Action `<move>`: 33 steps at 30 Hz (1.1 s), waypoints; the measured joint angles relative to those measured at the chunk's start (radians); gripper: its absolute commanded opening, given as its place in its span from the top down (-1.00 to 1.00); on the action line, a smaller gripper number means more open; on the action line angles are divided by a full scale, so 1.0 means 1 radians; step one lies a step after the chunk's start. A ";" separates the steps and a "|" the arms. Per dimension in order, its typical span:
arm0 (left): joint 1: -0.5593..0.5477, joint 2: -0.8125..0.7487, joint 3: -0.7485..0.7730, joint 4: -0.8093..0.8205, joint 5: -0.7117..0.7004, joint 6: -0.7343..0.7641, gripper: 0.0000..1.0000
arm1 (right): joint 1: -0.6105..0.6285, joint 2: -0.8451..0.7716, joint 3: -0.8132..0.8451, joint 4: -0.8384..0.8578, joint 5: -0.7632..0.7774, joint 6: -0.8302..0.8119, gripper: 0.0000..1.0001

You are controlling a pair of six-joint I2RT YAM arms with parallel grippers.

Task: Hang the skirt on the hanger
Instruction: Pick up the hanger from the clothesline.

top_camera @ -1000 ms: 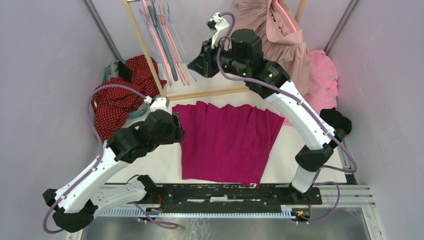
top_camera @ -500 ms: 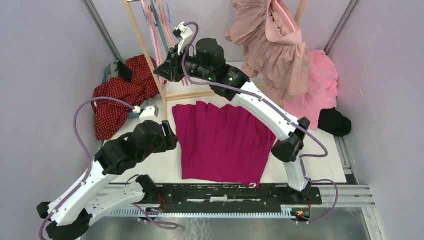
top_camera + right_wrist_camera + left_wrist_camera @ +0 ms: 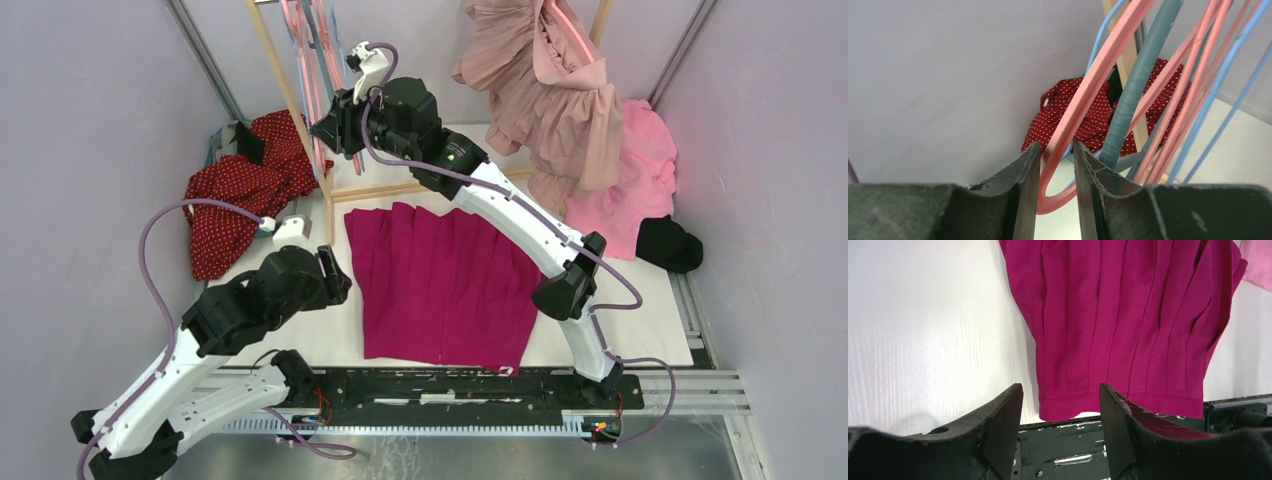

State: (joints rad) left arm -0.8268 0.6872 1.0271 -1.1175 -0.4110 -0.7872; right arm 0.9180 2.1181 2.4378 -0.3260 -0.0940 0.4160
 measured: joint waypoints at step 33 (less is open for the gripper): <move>0.000 -0.002 -0.010 0.002 0.003 0.000 -0.26 | -0.031 -0.121 -0.142 0.003 0.119 -0.051 0.19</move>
State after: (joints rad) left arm -0.8272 0.6849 1.0168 -1.1160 -0.4080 -0.7868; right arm 0.8871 1.9972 2.2963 -0.3233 0.0254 0.3645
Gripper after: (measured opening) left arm 0.633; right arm 0.363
